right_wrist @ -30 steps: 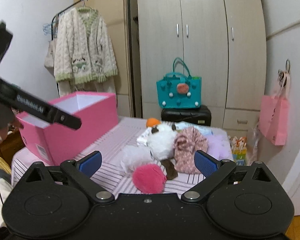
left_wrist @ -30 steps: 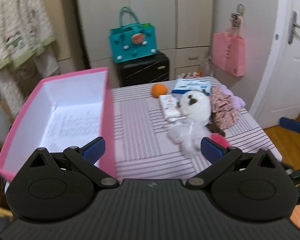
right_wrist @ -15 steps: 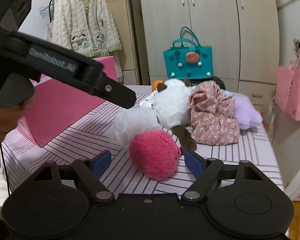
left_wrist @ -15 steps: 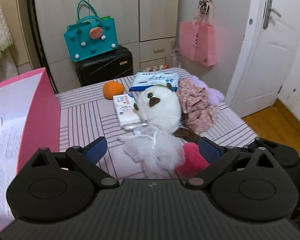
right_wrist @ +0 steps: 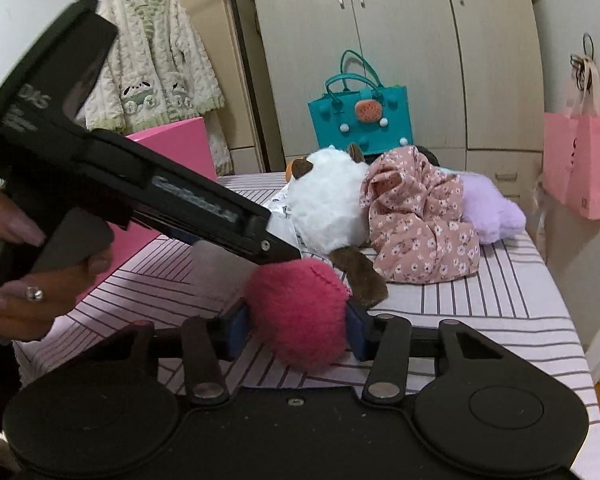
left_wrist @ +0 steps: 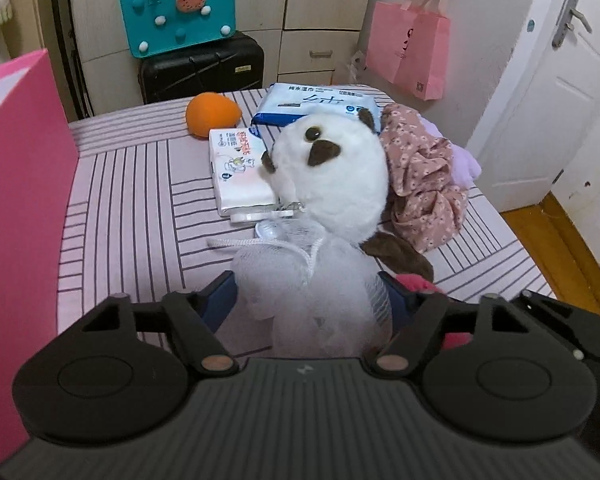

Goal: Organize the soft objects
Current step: 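Grasp the pink pompom with the right gripper while the left gripper grasps the white mesh puff, then carry the pink pompom and white mesh puff over the pink box with both grippers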

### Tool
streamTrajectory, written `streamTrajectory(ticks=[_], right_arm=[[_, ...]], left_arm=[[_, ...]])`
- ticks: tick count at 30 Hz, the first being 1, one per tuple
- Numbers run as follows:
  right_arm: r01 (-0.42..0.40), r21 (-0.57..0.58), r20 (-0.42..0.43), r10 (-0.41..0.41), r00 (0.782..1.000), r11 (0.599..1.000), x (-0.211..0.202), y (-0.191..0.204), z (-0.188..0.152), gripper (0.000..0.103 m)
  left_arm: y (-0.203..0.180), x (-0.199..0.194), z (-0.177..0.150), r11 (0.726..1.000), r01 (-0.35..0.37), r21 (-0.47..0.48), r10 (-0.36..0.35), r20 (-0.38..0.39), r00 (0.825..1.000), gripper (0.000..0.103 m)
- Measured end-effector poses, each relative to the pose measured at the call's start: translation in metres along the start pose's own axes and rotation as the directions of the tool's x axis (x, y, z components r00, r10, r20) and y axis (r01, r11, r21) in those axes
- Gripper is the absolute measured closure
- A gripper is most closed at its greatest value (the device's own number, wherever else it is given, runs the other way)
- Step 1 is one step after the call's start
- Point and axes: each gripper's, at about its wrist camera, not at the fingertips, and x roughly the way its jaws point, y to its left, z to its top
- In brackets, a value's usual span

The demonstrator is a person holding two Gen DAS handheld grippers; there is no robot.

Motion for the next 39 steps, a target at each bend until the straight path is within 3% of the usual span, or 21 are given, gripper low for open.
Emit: streamTrajectory(ticks=[12,19,31,39], right_arm=[[0.036,-0.012,-0.008,-0.037,0.999,0.999,-0.001,0.002,-0.001,0.057],[0.082,0.055,-0.034,-0.080,0.996,0.995,0.008,0.007,0.007,0.061],[0.038,0.040,-0.038,-0.037,0.999,0.998,-0.016,0.016,0.009,0.062],[-0.065,0.035,-0.148,0.070,0.987,0.997,-0.026,0.015,0.019,0.061]], left_arm=[[0.003,0.007,-0.008,0.999,-0.004,-0.033,0.006,0.052,0.999,0.064],[-0.001,0.005,-0.010,0.997,-0.003,-0.081,0.008,0.059,0.998,0.070],[0.004,-0.037,-0.022,0.998,-0.009,-0.058,0.013,0.070,0.997,0.070],[0.009,-0.061,-0.029,0.996,0.084,0.003,-0.084,-0.062,0.995,0.070]])
